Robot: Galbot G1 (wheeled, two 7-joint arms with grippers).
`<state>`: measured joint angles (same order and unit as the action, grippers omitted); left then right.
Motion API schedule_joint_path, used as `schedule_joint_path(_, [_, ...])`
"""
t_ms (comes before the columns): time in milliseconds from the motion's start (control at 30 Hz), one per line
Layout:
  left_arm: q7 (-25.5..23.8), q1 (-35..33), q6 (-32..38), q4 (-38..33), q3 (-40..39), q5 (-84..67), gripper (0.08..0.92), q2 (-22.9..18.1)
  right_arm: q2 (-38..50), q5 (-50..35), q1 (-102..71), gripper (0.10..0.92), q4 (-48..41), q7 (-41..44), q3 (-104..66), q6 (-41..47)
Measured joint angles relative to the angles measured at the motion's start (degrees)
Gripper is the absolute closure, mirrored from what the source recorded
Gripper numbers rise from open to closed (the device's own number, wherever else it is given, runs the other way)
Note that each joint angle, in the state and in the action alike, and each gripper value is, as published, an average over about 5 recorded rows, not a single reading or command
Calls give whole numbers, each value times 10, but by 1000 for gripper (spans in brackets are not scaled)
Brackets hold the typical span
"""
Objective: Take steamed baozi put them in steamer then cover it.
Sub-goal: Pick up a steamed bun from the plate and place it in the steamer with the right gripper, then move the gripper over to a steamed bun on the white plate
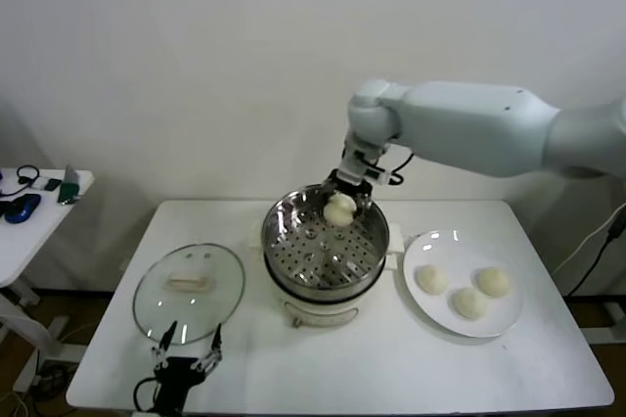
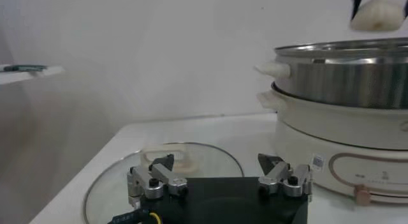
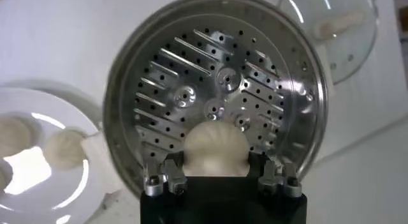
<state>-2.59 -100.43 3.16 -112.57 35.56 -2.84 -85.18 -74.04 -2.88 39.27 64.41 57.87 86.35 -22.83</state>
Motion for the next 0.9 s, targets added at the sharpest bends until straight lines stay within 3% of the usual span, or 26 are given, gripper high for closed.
schedule_joint_path(400, [1,-2,3,4,-2,0,177,-2,-71,89,-92,348,-147,-30,-32,-60])
schedule_joint_path(567, [1,-2,3,2,-2,0,177,-3,-81,97,-106,261,-178,-40,-44,-74])
schedule_joint_path(733, [1,-7,3,-5,-2,2,177,-4,-74,55,-84,206,-174,-26,-31,-74])
schedule_joint_path(900, [0,-10,2,-10,-4,4,177,-4,-40,-52,-19,203,-139,10,16,-50])
